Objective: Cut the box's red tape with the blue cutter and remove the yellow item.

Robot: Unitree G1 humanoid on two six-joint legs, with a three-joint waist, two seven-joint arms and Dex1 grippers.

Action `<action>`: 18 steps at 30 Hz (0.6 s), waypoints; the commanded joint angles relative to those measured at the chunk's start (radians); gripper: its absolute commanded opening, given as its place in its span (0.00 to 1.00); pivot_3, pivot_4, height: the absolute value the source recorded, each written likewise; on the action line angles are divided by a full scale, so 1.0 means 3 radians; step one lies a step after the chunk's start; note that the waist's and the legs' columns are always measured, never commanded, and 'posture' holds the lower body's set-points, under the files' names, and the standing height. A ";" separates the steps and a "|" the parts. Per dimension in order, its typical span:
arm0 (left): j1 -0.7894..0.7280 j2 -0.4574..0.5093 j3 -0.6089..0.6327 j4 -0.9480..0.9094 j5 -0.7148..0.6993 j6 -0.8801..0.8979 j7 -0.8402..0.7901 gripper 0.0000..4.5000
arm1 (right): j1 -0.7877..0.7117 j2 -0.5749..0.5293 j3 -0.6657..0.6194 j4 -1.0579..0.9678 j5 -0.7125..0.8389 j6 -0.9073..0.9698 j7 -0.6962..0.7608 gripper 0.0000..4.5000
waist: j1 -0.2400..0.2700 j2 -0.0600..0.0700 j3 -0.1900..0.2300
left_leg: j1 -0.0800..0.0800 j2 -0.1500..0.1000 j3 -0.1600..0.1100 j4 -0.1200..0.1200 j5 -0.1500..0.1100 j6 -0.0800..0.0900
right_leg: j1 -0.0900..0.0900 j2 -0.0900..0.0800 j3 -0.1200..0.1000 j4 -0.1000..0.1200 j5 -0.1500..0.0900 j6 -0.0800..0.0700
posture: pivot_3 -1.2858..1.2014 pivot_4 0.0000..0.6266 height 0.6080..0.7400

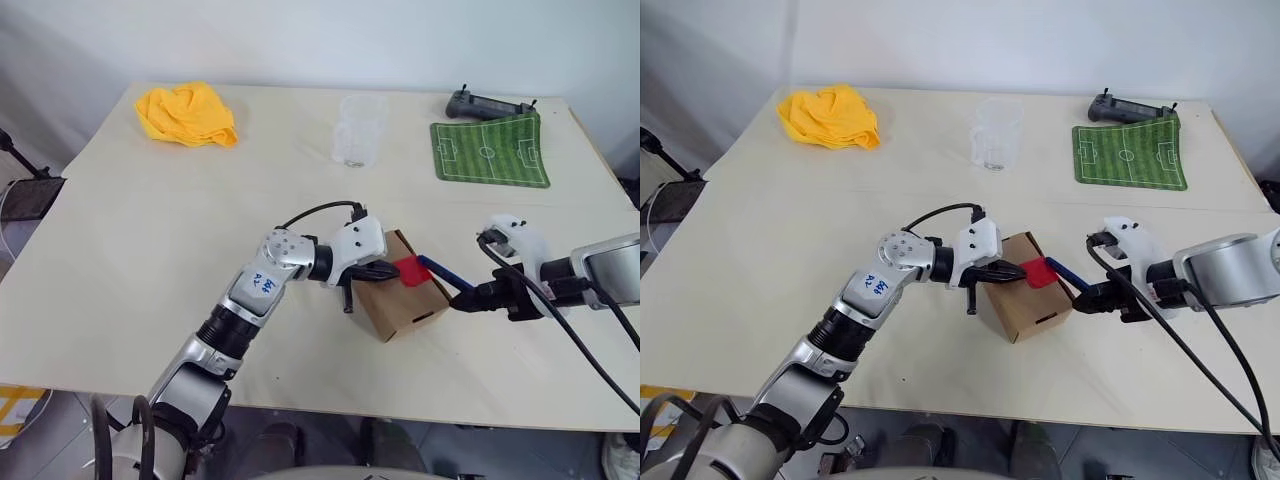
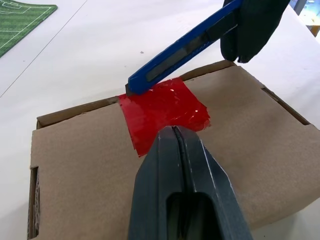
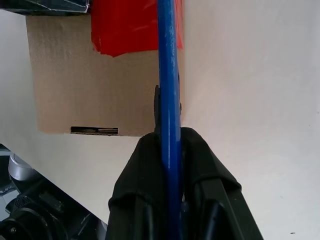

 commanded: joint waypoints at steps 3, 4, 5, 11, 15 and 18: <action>0.0085 0.0009 -0.0115 -0.0003 0.0055 0.0073 -0.0008 0.00 | 0.0074 -0.0249 -0.0002 -0.0048 -0.0012 0.0038 0.0183 0.04 | 0.0011 0.0000 0.0000 | -0.0001 0.0000 0.0000 0.0000 0.0000 0.0000 | -0.0001 0.0000 -0.0001 0.0000 0.0000 0.0000 | 0.52 0.24 1.00; 0.0085 0.0008 -0.0114 -0.0003 0.0054 0.0075 -0.0007 0.00 | 0.0112 -0.0299 -0.0006 -0.0078 -0.0012 0.0030 0.0228 0.04 | 0.0021 0.0000 0.0000 | -0.0003 0.0000 -0.0003 0.0000 0.0000 0.0000 | -0.0002 0.0000 -0.0001 -0.0001 0.0000 0.0000 | 0.52 0.24 1.00; 0.0084 0.0006 -0.0115 -0.0004 0.0054 0.0077 -0.0005 0.00 | 0.0152 -0.0356 -0.0012 -0.0109 -0.0012 0.0024 0.0278 0.04 | 0.0036 0.0000 0.0000 | -0.0004 0.0000 -0.0005 0.0000 0.0000 0.0000 | -0.0001 0.0000 -0.0001 -0.0001 0.0000 0.0000 | 0.52 0.24 1.00; 0.0072 -0.0001 -0.0123 0.0008 0.0050 0.0079 -0.0001 0.00 | 0.0406 -0.0681 -0.0073 -0.0283 -0.0012 -0.0064 0.0563 0.04 | 0.0054 0.0001 0.0000 | -0.0008 -0.0001 -0.0005 -0.0001 -0.0002 0.0004 | -0.0002 -0.0001 -0.0003 -0.0001 0.0000 0.0000 | 0.52 0.24 1.00; 0.0065 -0.0006 -0.0124 0.0014 0.0048 0.0087 0.0001 0.00 | 0.0560 -0.0818 -0.0129 -0.0356 -0.0012 -0.0137 0.0674 0.04 | 0.0052 0.0001 -0.0001 | -0.0008 -0.0003 -0.0004 -0.0001 -0.0003 0.0004 | -0.0002 -0.0003 -0.0005 -0.0005 0.0000 0.0000 | 0.52 0.24 1.00; 0.0071 0.0005 -0.0123 0.0006 0.0048 0.0091 -0.0003 0.00 | 0.0667 -0.0901 -0.0167 -0.0403 -0.0012 -0.0184 0.0745 0.04 | 0.0056 0.0001 -0.0001 | -0.0008 -0.0002 -0.0005 -0.0001 -0.0003 0.0004 | -0.0002 -0.0003 -0.0006 -0.0009 0.0000 0.0000 | 0.52 0.24 1.00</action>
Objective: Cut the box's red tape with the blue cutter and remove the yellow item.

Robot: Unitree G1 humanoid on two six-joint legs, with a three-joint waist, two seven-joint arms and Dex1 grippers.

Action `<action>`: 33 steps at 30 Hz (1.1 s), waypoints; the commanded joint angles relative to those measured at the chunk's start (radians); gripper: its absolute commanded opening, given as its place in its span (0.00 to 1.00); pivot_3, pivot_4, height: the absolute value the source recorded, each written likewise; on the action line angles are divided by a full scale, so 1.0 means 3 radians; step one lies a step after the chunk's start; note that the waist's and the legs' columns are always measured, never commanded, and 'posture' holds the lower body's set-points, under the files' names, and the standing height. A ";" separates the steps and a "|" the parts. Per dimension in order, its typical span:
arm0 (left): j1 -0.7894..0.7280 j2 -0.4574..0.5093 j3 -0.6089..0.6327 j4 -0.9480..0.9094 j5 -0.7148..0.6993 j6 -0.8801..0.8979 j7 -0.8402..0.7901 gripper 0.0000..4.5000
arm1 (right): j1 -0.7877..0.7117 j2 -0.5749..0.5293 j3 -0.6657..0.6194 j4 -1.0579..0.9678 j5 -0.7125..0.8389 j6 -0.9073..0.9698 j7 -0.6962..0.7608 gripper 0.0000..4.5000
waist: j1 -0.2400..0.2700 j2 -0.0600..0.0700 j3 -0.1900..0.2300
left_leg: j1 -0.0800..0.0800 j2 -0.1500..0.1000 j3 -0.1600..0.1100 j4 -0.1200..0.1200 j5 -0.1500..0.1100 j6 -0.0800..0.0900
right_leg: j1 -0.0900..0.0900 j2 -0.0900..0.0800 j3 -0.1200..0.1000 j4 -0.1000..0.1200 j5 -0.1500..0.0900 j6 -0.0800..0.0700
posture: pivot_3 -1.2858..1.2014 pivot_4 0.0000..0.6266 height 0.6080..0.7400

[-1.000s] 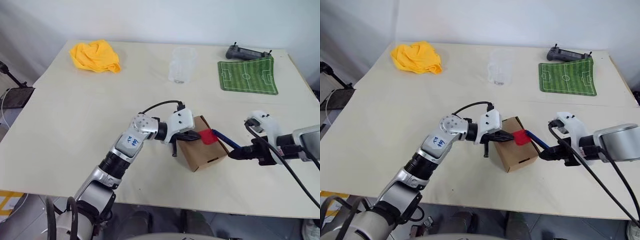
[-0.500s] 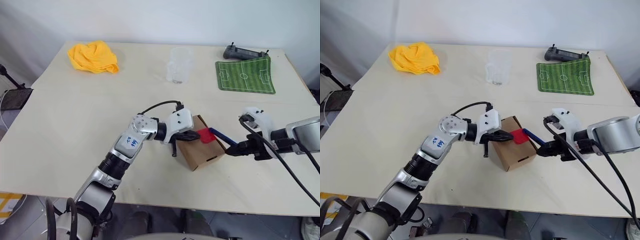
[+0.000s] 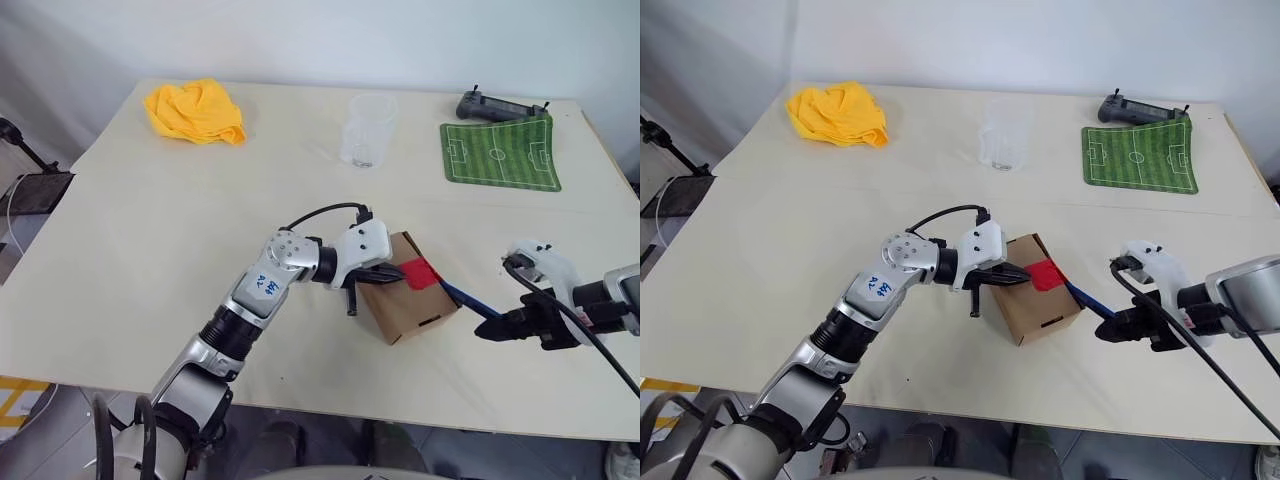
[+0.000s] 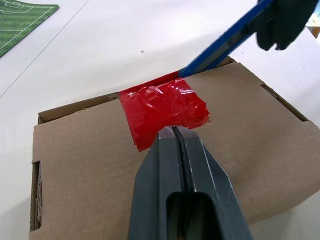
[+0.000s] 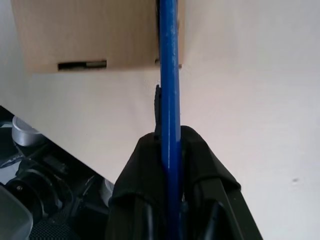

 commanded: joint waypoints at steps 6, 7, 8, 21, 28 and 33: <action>0.0085 0.0056 -0.0083 0.0018 0.0052 0.0107 -0.0019 0.00 | 0.0297 -0.0335 -0.0230 -0.0146 0.0001 -0.0084 0.0245 0.04 | 0.0002 0.0000 0.0000 | 0.0000 0.0000 -0.0001 0.0000 0.0000 0.0000 | 0.0000 -0.0001 0.0000 -0.0001 0.0000 0.0000 | 0.52 0.24 1.00; 0.0086 0.0057 -0.0083 0.0016 0.0052 0.0110 -0.0019 0.00 | 0.0332 -0.0380 -0.0255 -0.0162 0.0001 -0.0090 0.0288 0.04 | 0.0001 0.0000 0.0000 | 0.0000 0.0000 -0.0001 0.0000 0.0000 0.0000 | 0.0000 0.0000 0.0000 -0.0002 0.0000 0.0000 | 0.52 0.24 1.00; 0.0085 0.0057 -0.0083 0.0015 0.0053 0.0113 -0.0018 0.00 | 0.0364 -0.0427 -0.0279 -0.0177 0.0001 -0.0094 0.0335 0.04 | 0.0001 0.0000 0.0000 | 0.0000 0.0000 0.0000 0.0000 0.0000 0.0000 | 0.0000 -0.0001 0.0000 -0.0002 0.0000 0.0000 | 0.52 0.24 1.00; 0.0035 0.0054 -0.0072 0.0079 0.0052 0.0066 -0.0040 0.00 | 0.0626 -0.0945 -0.0805 -0.0085 0.0001 -0.0125 0.0878 0.04 | 0.0001 0.0001 0.0000 | -0.0001 0.0001 0.0000 -0.0001 -0.0001 0.0001 | 0.0001 -0.0003 0.0006 -0.0007 0.0000 0.0000 | 0.52 0.24 1.00; -0.0016 0.0058 -0.0050 0.0130 0.0042 0.0026 -0.0082 0.00 | 0.0272 -0.0297 -0.0722 -0.0102 0.0001 -0.0324 0.0346 0.04 | -0.0002 0.0000 0.0000 | -0.0001 0.0000 0.0000 -0.0002 -0.0002 0.0001 | 0.0001 -0.0004 0.0006 -0.0008 0.0000 0.0000 | 0.52 0.24 1.00; -0.0042 0.0064 -0.0040 0.0142 0.0039 0.0018 -0.0106 0.00 | -0.0242 0.0442 -0.0435 0.0044 0.0001 -0.0299 -0.0376 0.04 | -0.0005 0.0000 0.0000 | -0.0001 -0.0001 0.0001 -0.0001 0.0000 -0.0001 | -0.0002 -0.0003 0.0001 -0.0004 0.0001 0.0001 | 0.52 0.24 1.00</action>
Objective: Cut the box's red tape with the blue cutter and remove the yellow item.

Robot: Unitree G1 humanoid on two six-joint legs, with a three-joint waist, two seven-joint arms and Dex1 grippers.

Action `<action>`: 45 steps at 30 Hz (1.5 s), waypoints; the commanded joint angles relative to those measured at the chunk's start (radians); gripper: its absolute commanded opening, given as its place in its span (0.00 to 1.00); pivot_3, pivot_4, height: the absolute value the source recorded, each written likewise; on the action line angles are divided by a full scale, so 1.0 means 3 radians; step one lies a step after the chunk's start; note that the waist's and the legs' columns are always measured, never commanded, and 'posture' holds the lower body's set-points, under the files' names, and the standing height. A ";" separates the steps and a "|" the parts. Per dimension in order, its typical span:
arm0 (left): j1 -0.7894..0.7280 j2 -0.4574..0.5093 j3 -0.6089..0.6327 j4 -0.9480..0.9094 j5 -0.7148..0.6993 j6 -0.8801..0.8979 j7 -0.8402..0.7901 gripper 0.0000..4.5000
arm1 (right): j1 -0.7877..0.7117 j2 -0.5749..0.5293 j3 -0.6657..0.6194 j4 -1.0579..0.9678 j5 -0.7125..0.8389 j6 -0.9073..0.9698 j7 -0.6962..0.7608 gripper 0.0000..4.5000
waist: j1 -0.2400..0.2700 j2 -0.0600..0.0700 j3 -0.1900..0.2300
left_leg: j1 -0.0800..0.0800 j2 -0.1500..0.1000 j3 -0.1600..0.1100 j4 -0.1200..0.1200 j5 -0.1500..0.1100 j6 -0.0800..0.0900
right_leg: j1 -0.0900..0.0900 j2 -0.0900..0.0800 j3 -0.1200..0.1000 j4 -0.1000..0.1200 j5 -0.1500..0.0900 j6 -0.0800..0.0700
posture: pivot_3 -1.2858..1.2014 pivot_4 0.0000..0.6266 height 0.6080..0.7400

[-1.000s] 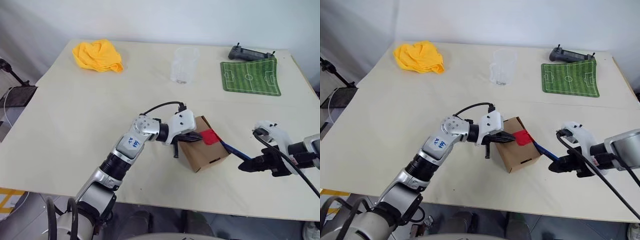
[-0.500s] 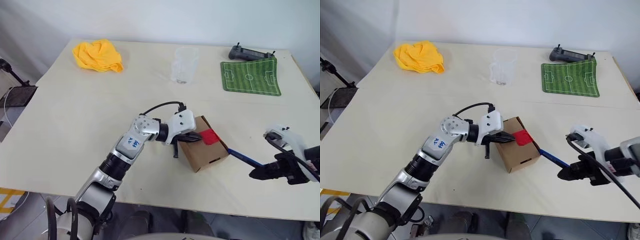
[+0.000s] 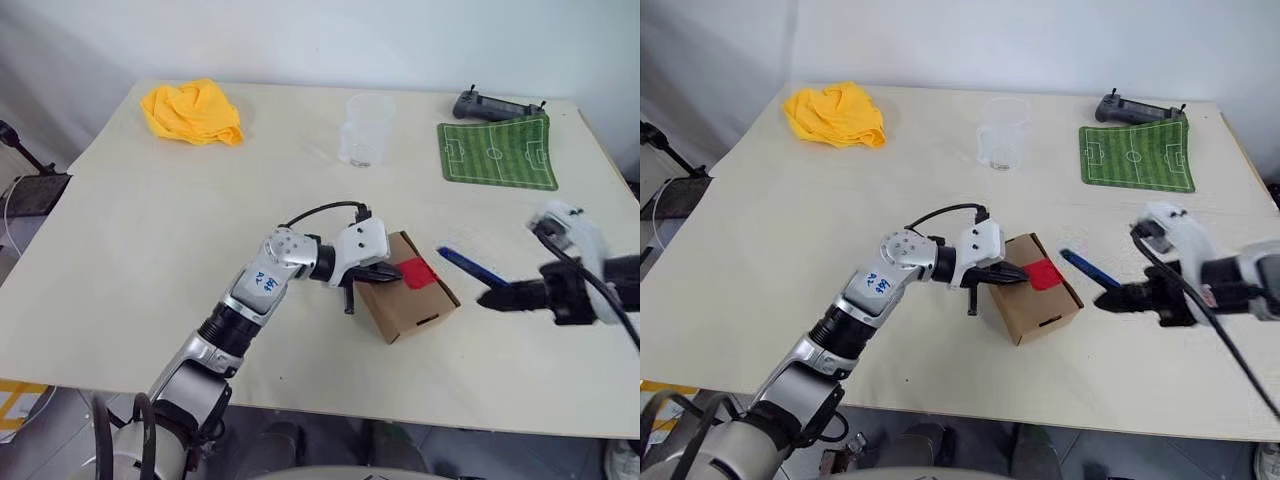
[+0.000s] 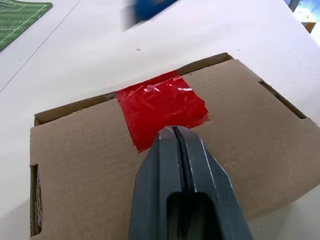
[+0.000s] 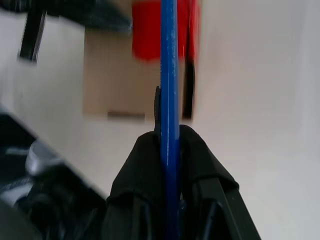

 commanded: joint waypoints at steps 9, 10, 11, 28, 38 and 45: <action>0.0042 0.0070 0.0306 -0.0003 -0.0359 -0.0002 -0.0193 0.00 | 0.0407 0.0359 -0.0617 -0.0128 0.0024 -0.0317 -0.0867 0.04 | 0.0002 0.0000 0.0000 | -0.0004 -0.0002 -0.0001 0.0000 0.0001 0.0000 | -0.0003 0.0000 -0.0008 0.0015 0.0000 0.0000 | 0.52 0.24 1.00; 0.0039 0.0106 0.0385 0.0003 -0.0438 -0.0051 -0.0262 0.00 | 0.0591 0.0370 -0.0795 -0.0181 0.0024 -0.0369 -0.0898 0.04 | 0.0002 0.0000 0.0000 | -0.0004 -0.0001 -0.0001 0.0000 0.0001 0.0000 | -0.0004 0.0002 -0.0008 0.0017 0.0000 0.0000 | 0.52 0.24 1.00; 0.0040 0.0150 0.0464 0.0014 -0.0509 -0.0130 -0.0341 0.00 | 0.0773 0.0400 -0.0964 -0.0238 0.0024 -0.0426 -0.0934 0.04 | 0.0003 0.0000 0.0000 | -0.0005 -0.0001 0.0000 0.0000 0.0001 0.0000 | -0.0005 0.0002 -0.0008 0.0019 0.0000 0.0000 | 0.52 0.24 1.00; 0.0589 0.0980 0.1176 -0.0134 -0.1009 -0.0290 -0.0835 0.00 | 0.2472 0.1702 -0.1610 -0.0060 -0.3271 -0.1981 0.0737 0.04 | -0.0012 0.0001 0.0000 | 0.0002 -0.0002 0.0006 0.0002 0.0001 0.0002 | -0.0004 0.0035 0.0008 0.0033 0.0001 0.0001 | 0.52 0.24 1.00; 0.1030 0.0996 0.1140 -0.0446 -0.0978 -0.0264 -0.0638 0.00 | 0.2718 0.1890 -0.2077 0.0036 -0.3986 -0.2385 0.1509 0.37 | -0.0061 0.0001 -0.0001 | 0.0008 0.0000 0.0009 0.0002 0.0002 -0.0001 | -0.0004 0.0035 0.0015 0.0039 0.0001 0.0001 | 0.52 0.24 1.00; 0.1077 0.1124 0.1125 -0.0471 -0.0986 -0.0196 -0.0697 0.00 | 0.2955 0.1823 -0.2426 -0.0140 -0.4266 -0.2678 0.2215 0.60 | -0.0088 0.0001 -0.0001 | 0.0011 0.0000 0.0009 0.0001 0.0002 -0.0001 | -0.0002 0.0035 0.0017 0.0041 0.0001 0.0001 | 0.52 0.24 1.00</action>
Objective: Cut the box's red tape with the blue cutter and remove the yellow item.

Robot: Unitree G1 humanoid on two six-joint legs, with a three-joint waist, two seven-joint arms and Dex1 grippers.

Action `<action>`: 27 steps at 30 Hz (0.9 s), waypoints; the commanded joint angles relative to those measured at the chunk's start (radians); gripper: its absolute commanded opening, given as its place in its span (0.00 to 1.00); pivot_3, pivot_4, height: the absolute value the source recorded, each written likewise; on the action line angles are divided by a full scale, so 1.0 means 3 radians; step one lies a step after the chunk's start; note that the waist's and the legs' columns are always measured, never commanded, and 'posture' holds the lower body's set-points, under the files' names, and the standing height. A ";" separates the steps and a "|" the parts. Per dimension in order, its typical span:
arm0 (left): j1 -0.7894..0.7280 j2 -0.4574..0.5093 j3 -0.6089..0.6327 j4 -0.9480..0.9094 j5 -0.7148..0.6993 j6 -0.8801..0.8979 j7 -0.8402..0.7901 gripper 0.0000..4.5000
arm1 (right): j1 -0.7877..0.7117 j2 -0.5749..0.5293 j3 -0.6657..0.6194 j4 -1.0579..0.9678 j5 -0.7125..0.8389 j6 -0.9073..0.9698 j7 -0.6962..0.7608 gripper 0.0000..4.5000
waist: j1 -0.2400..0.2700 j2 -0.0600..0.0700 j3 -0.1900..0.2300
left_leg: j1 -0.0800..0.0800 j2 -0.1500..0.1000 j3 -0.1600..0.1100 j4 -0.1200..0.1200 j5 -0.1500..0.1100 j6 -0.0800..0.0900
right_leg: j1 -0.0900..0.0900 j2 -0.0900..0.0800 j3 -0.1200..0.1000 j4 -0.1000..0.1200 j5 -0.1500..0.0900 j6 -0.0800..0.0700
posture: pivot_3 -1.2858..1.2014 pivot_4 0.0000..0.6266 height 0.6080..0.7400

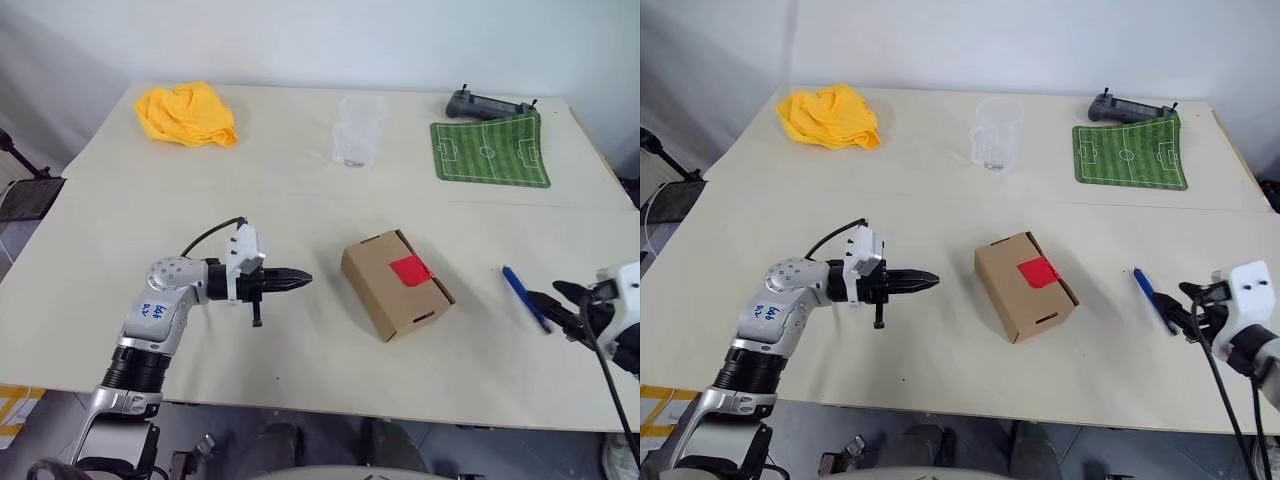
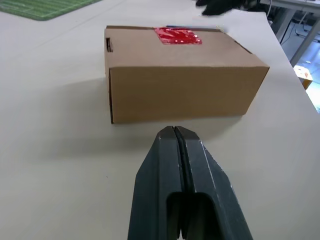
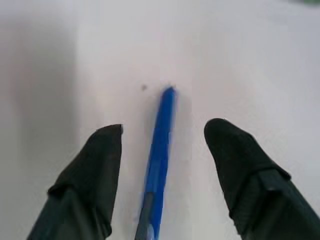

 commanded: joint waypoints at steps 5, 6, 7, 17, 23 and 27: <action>0.0062 0.0101 -0.0013 -0.0169 -0.0054 0.0029 -0.0022 0.00 | -0.0188 0.0026 -0.0037 -0.0352 -0.0113 -0.0167 0.0491 0.60 | -0.0022 0.0000 0.0000 | 0.0004 0.0001 0.0004 0.0000 0.0000 -0.0001 | 0.0001 0.0000 0.0005 0.0001 0.0000 0.0000 | 0.52 0.24 1.00; 0.0084 0.0059 -0.0031 -0.0193 -0.0046 0.0028 0.0021 0.00 | -0.0299 0.0077 0.0121 -0.0353 -0.0198 -0.0207 0.0489 0.51 | -0.0029 0.0000 0.0000 | 0.0005 0.0002 0.0004 0.0000 0.0000 -0.0001 | 0.0001 0.0000 0.0005 0.0001 0.0000 0.0000 | 0.52 0.24 1.00; 0.0100 0.0001 -0.0052 -0.0215 -0.0030 0.0030 0.0091 0.00 | -0.0422 0.0123 0.0334 -0.0316 -0.0334 -0.0228 0.0463 0.46 | -0.0029 0.0000 0.0000 | 0.0007 0.0002 0.0005 0.0000 0.0001 -0.0002 | 0.0001 0.0001 0.0007 0.0003 0.0000 0.0000 | 0.52 0.24 1.00; 0.0070 -0.0321 -0.0412 -0.0140 0.0247 0.0186 0.0578 0.00 | -0.1369 0.0802 0.1526 0.0361 -0.1439 -0.0755 0.0238 0.01 | -0.0013 0.0000 -0.0002 | 0.0004 -0.0001 0.0003 -0.0001 0.0004 -0.0008 | -0.0005 0.0001 0.0006 0.0010 -0.0001 -0.0002 | 0.52 0.24 1.00; -0.0111 -0.0629 -0.0555 0.0093 0.0444 0.0260 0.0902 0.00 | -0.1405 0.0960 0.1853 0.0041 -0.1475 -0.0374 0.0337 0.01 | -0.0007 0.0000 -0.0002 | 0.0002 0.0000 0.0001 0.0000 0.0005 -0.0011 | -0.0008 0.0004 0.0004 0.0015 -0.0002 -0.0003 | 0.52 0.24 1.00; -0.0127 -0.0629 -0.0668 0.0125 0.0506 0.0315 0.0858 0.00 | -0.1243 0.0921 0.1910 -0.0415 -0.1406 0.0004 0.0343 0.01 | -0.0007 0.0000 -0.0002 | 0.0003 0.0000 0.0000 0.0000 0.0005 -0.0011 | -0.0007 0.0004 0.0004 0.0014 -0.0002 -0.0003 | 0.52 0.24 1.00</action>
